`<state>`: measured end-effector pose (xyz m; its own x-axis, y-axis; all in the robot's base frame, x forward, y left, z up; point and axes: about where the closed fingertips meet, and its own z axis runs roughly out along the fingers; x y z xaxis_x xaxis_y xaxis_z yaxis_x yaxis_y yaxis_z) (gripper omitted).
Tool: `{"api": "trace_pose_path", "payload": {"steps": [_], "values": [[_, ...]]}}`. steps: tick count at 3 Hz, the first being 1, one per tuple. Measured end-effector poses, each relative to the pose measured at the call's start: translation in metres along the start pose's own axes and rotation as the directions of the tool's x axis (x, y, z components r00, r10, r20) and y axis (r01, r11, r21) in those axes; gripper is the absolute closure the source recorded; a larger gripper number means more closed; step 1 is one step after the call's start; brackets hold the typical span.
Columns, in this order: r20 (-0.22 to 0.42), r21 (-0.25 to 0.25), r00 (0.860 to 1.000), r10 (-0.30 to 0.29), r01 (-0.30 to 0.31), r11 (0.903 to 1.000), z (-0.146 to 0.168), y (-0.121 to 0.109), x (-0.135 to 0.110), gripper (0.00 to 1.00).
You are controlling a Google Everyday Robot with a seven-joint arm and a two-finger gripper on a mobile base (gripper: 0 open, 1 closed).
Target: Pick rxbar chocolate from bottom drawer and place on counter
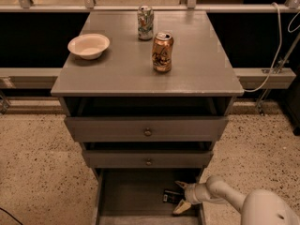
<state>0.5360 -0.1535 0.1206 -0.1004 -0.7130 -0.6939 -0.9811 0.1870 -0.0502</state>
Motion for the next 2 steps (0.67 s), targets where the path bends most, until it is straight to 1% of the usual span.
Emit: {"api": "trace_pose_path", "payload": {"steps": [2], "values": [[0.000,0.000,1.000,0.000,0.000,1.0000,0.0000,0.0000,0.0000,0.10]]}}
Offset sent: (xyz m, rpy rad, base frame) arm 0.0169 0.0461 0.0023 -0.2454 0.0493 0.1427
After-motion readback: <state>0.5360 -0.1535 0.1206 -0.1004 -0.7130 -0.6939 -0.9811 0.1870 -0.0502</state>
